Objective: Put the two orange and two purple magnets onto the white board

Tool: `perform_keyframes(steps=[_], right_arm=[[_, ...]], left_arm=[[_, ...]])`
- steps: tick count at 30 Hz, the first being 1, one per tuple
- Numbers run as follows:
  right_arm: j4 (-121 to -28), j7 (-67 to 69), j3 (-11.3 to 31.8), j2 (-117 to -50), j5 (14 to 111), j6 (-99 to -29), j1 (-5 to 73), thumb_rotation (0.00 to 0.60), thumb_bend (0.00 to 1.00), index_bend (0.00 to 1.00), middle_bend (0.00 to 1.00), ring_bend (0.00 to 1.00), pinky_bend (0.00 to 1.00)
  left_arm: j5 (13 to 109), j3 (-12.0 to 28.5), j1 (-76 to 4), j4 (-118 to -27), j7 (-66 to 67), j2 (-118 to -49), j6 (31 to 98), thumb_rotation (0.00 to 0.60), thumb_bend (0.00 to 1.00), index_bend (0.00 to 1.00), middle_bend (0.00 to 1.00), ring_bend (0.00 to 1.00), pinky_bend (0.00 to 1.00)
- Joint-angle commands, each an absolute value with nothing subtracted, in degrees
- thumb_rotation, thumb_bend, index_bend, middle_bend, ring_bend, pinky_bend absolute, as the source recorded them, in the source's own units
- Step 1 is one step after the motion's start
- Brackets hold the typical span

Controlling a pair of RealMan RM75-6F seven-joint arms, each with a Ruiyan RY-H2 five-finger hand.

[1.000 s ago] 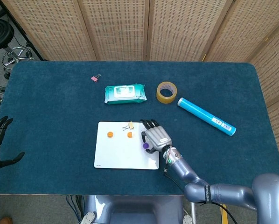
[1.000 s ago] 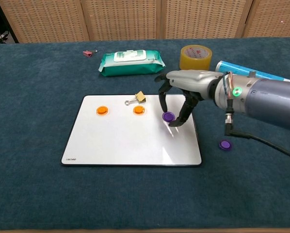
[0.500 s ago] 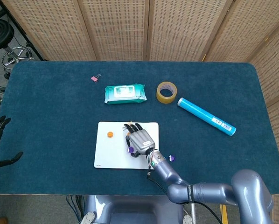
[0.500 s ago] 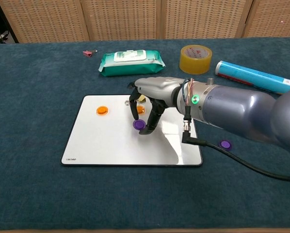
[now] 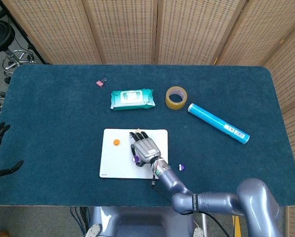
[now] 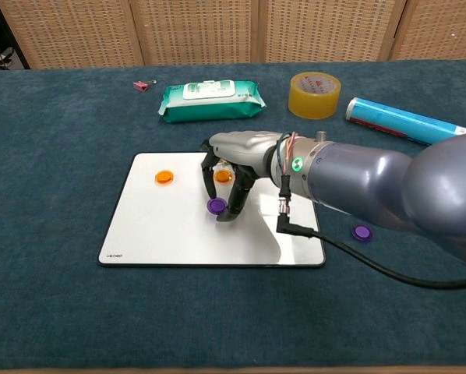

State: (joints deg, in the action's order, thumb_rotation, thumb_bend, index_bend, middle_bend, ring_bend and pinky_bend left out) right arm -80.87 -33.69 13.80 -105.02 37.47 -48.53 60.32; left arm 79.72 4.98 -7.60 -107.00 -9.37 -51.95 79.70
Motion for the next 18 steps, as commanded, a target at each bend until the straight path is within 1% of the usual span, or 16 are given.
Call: perform_keyframes(steps=[1, 8, 10, 13, 18], right_arm=[[-81.64, -32.91, 13.52, -104.22, 37.95, -47.85, 60.21, 0.600, 0.66, 0.38, 0.00, 0.00, 0.00], [-82.59, -31.95, 12.99, -103.28, 38.45, -48.11, 60.10, 0.600, 0.66, 0.30, 0.00, 0.00, 0.00], [-83.50, -31.57, 12.79, -102.86, 38.84, -48.64, 59.75, 0.600, 0.66, 0.30, 0.00, 0.00, 0.00], [-87.59, -31.34, 12.11, -99.88, 40.76, -50.15, 58.60, 0.600, 0.66, 0.32, 0.00, 0.00, 0.00], [-95.65, -31.96, 9.17, -91.75, 44.52, -53.85, 55.30, 0.600, 0.66, 0.34, 0.00, 0.00, 0.00]], left_arm=[[79.65, 5.03, -7.58, -107.00, -9.46, -51.91, 79.73, 0.600, 0.20, 0.02, 0.00, 0.00, 0.00], [79.92, 5.00, -7.40, -107.15, -9.97, -51.67, 80.02, 0.600, 0.20, 0.02, 0.00, 0.00, 0.00], [80.06, 4.98, -7.28, -107.11, -10.10, -51.65, 80.26, 0.600, 0.20, 0.02, 0.00, 0.00, 0.00], [80.19, 4.86, -7.39, -107.06, -10.36, -51.65, 79.89, 0.600, 0.20, 0.02, 0.00, 0.00, 0.00], [80.53, 4.86, -7.67, -107.01, -10.01, -51.69, 79.68, 0.600, 0.20, 0.02, 0.00, 0.00, 0.00]])
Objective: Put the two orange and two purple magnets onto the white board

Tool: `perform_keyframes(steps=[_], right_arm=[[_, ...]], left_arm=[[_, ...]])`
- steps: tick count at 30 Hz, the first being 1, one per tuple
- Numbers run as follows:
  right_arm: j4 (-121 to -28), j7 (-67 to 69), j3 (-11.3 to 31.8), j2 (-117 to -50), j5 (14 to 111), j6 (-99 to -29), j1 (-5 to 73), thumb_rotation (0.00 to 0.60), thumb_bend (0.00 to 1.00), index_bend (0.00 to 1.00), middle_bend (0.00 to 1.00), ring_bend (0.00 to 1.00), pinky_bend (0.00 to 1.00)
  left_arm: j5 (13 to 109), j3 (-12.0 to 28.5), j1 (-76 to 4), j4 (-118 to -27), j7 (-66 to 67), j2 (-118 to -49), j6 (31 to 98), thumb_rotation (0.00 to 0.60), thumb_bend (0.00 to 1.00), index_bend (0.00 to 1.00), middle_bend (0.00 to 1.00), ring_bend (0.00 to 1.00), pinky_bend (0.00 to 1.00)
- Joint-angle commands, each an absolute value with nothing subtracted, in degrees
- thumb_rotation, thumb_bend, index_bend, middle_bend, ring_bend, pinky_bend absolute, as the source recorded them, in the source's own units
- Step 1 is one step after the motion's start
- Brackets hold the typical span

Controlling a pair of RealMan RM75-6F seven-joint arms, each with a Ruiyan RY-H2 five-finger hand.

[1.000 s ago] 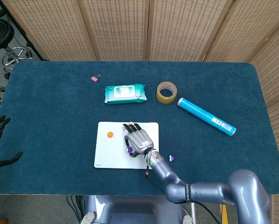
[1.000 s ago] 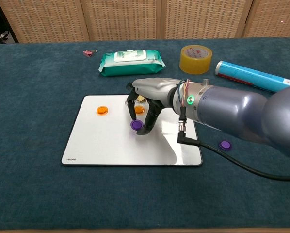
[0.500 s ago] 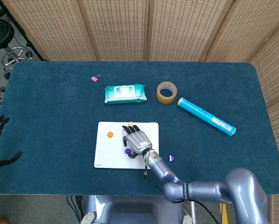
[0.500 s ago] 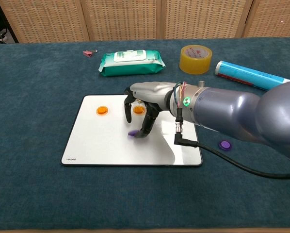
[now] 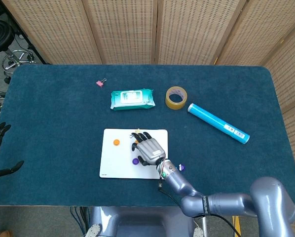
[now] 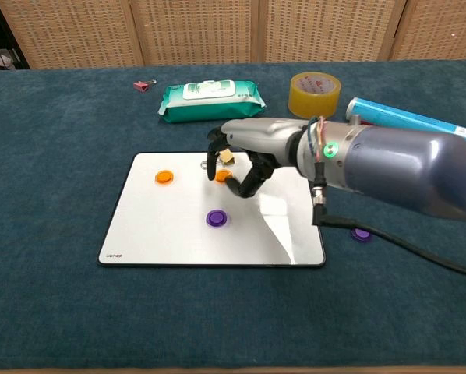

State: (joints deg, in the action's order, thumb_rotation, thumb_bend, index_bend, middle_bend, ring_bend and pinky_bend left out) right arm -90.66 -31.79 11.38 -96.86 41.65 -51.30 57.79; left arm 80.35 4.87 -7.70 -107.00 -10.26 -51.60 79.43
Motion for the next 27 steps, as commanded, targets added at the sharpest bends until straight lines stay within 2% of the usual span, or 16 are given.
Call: perform_keyframes(steps=[1, 4, 7, 9, 11, 14, 16, 21, 27], right_arm=[[-96.59, -31.69, 8.55, -90.57, 45.24, -54.22, 54.63, 0.600, 0.66, 0.34, 0.00, 0.00, 0.00], [-99.15, -30.19, 5.66, -86.11, 48.04, -54.75, 51.93, 0.600, 0.66, 0.32, 0.00, 0.00, 0.00], [-100.60, -28.55, 3.68, -83.03, 50.50, -54.31, 50.20, 0.600, 0.64, 0.23, 0.00, 0.00, 0.00], [-101.31, -28.20, 2.00, -81.26, 52.57, -54.35, 49.09, 0.600, 0.54, 0.16, 0.00, 0.00, 0.00], [-101.41, -27.82, 0.71, -80.55, 55.09, -55.02, 48.00, 0.600, 0.44, 0.14, 0.00, 0.00, 0.00], [-100.14, -25.94, -0.90, -81.24, 59.15, -56.67, 45.73, 0.600, 0.30, 0.17, 0.00, 0.00, 0.00], [-98.55, -24.90, -1.40, -82.36, 61.20, -57.44, 44.63, 0.600, 0.24, 0.20, 0.00, 0.00, 0.00], [-96.15, -23.19, -1.27, -84.39, 62.48, -56.92, 43.50, 0.600, 0.23, 0.32, 0.00, 0.00, 0.00], [-94.52, -23.95, -0.98, -85.61, 61.62, -55.95, 43.12, 0.600, 0.23, 0.35, 0.00, 0.00, 0.00]], left_arm=[[80.67, 4.82, -7.62, -107.06, -9.89, -51.74, 79.82, 0.600, 0.20, 0.02, 0.00, 0.00, 0.00], [80.97, 4.44, -7.57, -107.27, -9.16, -51.94, 79.69, 0.600, 0.20, 0.02, 0.00, 0.00, 0.00], [80.94, 4.36, -7.81, -107.48, -8.48, -52.17, 79.29, 0.600, 0.20, 0.02, 0.00, 0.00, 0.00], [81.16, 4.35, -7.98, -107.63, -8.07, -52.27, 79.20, 0.600, 0.20, 0.02, 0.00, 0.00, 0.00], [81.30, 4.44, -8.02, -107.64, -7.36, -52.51, 79.52, 0.600, 0.20, 0.02, 0.00, 0.00, 0.00], [81.79, 4.10, -7.85, -107.85, -6.67, -52.90, 79.81, 0.600, 0.20, 0.02, 0.00, 0.00, 0.00], [81.88, 4.00, -7.85, -107.82, -6.50, -52.98, 79.79, 0.600, 0.20, 0.02, 0.00, 0.00, 0.00], [81.53, 4.09, -7.83, -107.92, -6.31, -53.16, 79.90, 0.600, 0.20, 0.02, 0.00, 0.00, 0.00], [81.55, 4.11, -7.71, -107.80, -6.30, -53.16, 80.19, 0.600, 0.20, 0.02, 0.00, 0.00, 0.00]])
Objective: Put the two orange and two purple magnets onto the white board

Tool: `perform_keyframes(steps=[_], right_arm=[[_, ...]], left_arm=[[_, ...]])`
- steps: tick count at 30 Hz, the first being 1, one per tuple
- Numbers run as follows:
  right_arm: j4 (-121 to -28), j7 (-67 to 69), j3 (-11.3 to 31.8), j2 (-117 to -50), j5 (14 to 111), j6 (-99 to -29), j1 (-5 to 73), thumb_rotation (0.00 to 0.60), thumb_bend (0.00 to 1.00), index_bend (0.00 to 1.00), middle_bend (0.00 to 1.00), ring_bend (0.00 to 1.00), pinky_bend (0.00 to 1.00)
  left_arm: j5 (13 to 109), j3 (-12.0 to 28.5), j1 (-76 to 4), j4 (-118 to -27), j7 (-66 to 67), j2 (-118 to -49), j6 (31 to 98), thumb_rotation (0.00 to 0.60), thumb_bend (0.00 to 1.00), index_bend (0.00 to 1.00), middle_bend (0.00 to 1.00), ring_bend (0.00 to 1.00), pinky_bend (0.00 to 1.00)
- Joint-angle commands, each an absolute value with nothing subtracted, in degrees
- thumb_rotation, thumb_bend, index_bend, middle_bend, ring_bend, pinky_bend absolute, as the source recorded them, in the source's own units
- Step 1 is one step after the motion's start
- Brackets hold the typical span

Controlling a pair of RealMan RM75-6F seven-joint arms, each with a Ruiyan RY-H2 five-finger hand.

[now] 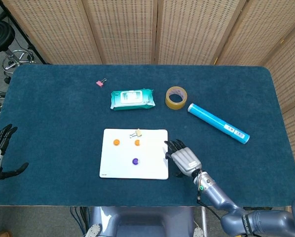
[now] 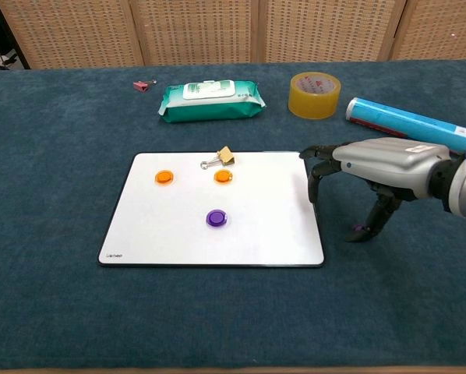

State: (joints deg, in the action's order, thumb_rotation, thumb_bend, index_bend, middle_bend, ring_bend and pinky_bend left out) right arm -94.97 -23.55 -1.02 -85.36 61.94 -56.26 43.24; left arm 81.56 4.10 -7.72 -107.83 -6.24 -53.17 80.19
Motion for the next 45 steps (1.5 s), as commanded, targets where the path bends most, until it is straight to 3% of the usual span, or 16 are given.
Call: perform_keyframes(steps=[1, 36, 45], right_arm=[[-94.38, -24.06, -0.97, -85.64, 61.42, -55.79, 43.06, 0.600, 0.23, 0.35, 0.00, 0.00, 0.00], [-88.18, -20.67, -0.12, -86.42, 62.87, -52.52, 38.89, 0.600, 0.23, 0.44, 0.00, 0.00, 0.00], [-87.62, -19.46, 0.73, -86.19, 62.95, -51.75, 38.40, 0.600, 0.32, 0.50, 0.00, 0.00, 0.00]], left_arm=[[81.53, 4.12, -7.72, -107.78, -6.35, -53.15, 80.19, 0.600, 0.20, 0.02, 0.00, 0.00, 0.00], [81.33, 3.93, -7.41, -107.83, -4.63, -53.79, 80.79, 0.600, 0.20, 0.02, 0.00, 0.00, 0.00], [81.38, 3.85, -7.42, -107.98, -4.07, -54.01, 80.77, 0.600, 0.20, 0.02, 0.00, 0.00, 0.00]])
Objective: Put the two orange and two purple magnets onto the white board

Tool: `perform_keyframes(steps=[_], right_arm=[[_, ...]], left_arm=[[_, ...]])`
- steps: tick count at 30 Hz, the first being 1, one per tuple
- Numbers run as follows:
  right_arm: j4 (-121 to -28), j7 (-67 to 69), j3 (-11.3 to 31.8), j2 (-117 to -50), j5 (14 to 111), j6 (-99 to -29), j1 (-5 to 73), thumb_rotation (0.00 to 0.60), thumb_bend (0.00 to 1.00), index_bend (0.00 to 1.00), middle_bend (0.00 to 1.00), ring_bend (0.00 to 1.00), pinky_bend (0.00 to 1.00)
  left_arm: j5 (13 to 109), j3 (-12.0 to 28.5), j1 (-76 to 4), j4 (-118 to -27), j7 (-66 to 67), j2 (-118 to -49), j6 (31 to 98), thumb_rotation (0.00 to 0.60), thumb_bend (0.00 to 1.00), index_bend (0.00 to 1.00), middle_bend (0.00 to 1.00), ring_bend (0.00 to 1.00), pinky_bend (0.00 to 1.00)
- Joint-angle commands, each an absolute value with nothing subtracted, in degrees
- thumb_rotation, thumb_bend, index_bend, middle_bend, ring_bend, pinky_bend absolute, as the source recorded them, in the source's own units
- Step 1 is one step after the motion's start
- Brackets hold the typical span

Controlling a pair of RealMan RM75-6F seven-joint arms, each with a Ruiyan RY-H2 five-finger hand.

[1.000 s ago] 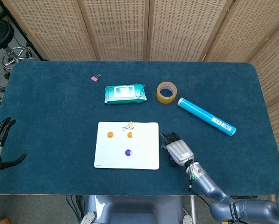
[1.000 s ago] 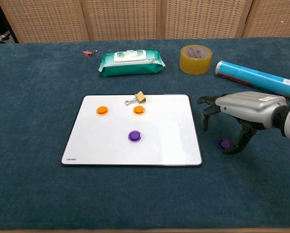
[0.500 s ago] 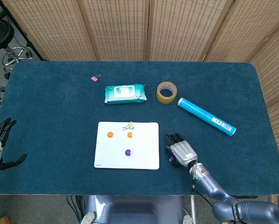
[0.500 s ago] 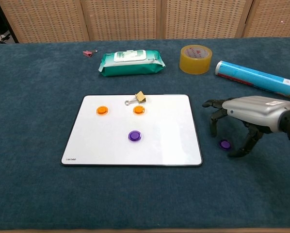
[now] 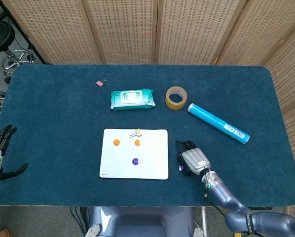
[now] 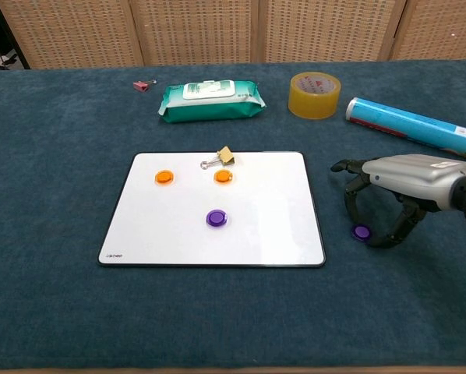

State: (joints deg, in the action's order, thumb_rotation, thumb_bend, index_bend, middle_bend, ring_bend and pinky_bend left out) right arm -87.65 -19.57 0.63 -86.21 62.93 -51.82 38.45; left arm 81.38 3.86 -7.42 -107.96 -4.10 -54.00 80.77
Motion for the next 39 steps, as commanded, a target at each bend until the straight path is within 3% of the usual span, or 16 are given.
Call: perform_keyframes(steps=[1, 15, 23, 39], right_arm=[[-87.60, -19.37, 0.81, -86.21, 63.02, -51.70, 38.35, 0.600, 0.34, 0.50, 0.00, 0.00, 0.00], [-87.31, -18.95, 1.34, -86.96, 63.30, -51.16, 37.82, 0.600, 0.49, 0.56, 0.00, 0.00, 0.00], [-88.72, -18.81, 2.28, -86.45, 64.25, -52.02, 37.72, 0.600, 0.50, 0.58, 0.00, 0.00, 0.00], [-94.59, -27.69, 9.63, -90.94, 57.70, -50.39, 45.75, 0.600, 0.54, 0.58, 0.00, 0.00, 0.00]], left_arm=[[81.33, 3.85, -7.43, -107.99, -3.99, -54.05, 80.75, 0.600, 0.20, 0.02, 0.00, 0.00, 0.00], [81.24, 3.92, -7.38, -108.02, -4.07, -53.99, 80.84, 0.600, 0.20, 0.02, 0.00, 0.00, 0.00], [81.20, 3.94, -7.37, -108.06, -4.29, -53.87, 80.80, 0.600, 0.20, 0.02, 0.00, 0.00, 0.00], [81.57, 3.86, -7.17, -108.14, -5.59, -53.23, 80.94, 0.600, 0.20, 0.02, 0.00, 0.00, 0.00]])
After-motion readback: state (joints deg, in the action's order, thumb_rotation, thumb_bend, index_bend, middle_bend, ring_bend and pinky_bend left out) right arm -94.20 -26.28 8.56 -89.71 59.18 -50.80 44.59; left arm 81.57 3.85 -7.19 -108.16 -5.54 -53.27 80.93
